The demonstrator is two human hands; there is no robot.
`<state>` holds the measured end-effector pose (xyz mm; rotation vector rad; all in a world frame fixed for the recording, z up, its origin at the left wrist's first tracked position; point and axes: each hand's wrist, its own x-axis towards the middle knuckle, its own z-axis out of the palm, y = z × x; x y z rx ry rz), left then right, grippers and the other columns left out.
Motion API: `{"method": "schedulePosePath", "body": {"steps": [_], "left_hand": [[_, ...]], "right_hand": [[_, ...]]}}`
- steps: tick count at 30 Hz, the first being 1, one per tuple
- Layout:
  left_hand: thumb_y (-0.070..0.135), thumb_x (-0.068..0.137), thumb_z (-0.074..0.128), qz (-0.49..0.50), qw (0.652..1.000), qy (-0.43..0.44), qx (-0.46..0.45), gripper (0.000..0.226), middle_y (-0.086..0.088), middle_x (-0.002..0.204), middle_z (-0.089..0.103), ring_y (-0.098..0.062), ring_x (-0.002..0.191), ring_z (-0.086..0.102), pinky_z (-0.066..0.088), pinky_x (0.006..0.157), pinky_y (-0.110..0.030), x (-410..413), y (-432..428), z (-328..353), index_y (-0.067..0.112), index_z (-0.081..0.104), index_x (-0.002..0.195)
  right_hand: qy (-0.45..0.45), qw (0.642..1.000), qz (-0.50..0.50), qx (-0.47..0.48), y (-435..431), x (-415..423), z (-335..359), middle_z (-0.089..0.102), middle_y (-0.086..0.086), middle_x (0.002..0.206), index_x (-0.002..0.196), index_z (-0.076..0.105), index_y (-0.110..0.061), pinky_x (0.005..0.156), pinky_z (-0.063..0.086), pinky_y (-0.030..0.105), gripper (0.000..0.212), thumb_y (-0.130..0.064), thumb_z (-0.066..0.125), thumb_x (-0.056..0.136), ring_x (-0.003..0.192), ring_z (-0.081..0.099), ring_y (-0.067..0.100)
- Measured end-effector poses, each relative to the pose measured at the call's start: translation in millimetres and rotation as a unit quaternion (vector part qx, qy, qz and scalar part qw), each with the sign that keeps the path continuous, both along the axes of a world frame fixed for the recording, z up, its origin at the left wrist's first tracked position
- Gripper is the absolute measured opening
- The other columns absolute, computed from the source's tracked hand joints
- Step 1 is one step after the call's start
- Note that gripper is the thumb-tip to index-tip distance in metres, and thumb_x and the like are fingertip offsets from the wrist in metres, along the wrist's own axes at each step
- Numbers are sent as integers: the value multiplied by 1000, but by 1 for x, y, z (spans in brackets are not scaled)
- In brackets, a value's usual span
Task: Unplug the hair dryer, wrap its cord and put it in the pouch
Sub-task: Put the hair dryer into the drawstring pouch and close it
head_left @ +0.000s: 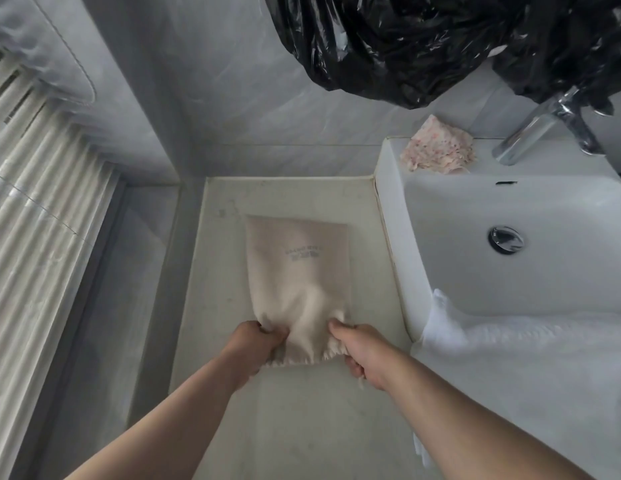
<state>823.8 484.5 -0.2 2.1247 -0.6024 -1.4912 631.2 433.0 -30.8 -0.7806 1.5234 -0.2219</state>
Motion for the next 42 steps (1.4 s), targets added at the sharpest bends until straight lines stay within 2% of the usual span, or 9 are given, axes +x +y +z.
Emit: {"method": "schedulePosePath", "body": {"steps": [8,15,19,26,31,34,38,40,42], "left_hand": [[27,93,66,13,1000,-11,-7,24,0,62,58,-14,52,49,36,41,-19,5,-4,7,4,69,98],[25,85,72,-109,991,-13,77,26,-2,57,64,-12,44,39,28,47,-19,37,36,8,15,59,64],[11,96,59,-111,991,-40,63,32,-5,57,47,-15,45,33,24,42,-20,36,43,10,11,49,66],[31,98,56,-231,950,-207,29,38,-2,58,53,-17,49,46,32,48,-27,52,44,10,12,57,66],[27,98,56,-174,960,-221,0,41,-11,66,64,-26,61,58,39,58,-28,83,44,0,14,55,59],[34,98,50,-291,897,-329,45,30,-14,107,71,-33,101,66,50,78,-31,77,47,-1,13,67,87],[20,85,53,-356,810,-467,-14,35,-7,123,60,-33,111,56,49,86,-39,43,50,7,19,62,119],[17,87,51,-351,840,-406,-82,34,-6,123,61,-33,111,57,48,85,-38,26,50,11,21,59,120],[25,95,46,-319,898,-296,-62,23,-9,117,64,-33,110,60,49,85,-36,10,49,7,18,59,113]], "right_hand": [[56,998,23,-6,6,-3,11,41,2,46,78,65,-12,36,21,16,44,-55,64,82,31,35,15],[-13,998,26,52,16,-40,31,69,7,68,77,63,-10,44,31,22,18,-18,54,91,48,42,11],[2,997,80,4,27,-52,37,58,5,66,78,62,-9,46,33,22,22,-25,60,93,49,37,11],[122,975,129,-131,33,-68,53,62,3,61,71,68,-3,54,38,26,33,-32,67,87,48,44,13],[291,910,171,-241,30,-90,59,58,-3,53,51,52,-19,52,38,25,39,-27,64,87,55,57,15],[365,869,224,-249,37,-98,54,52,-4,56,54,46,-18,56,38,30,38,-27,58,89,66,60,25],[441,765,407,-233,46,-75,56,63,8,97,87,65,-14,70,46,31,16,-15,49,86,95,64,32],[428,754,440,-236,42,-60,56,60,11,107,99,63,-9,72,45,33,21,-19,48,88,100,63,34],[345,812,420,-211,39,-44,52,63,12,97,87,59,-13,67,38,30,19,-26,45,92,86,61,31]]}}
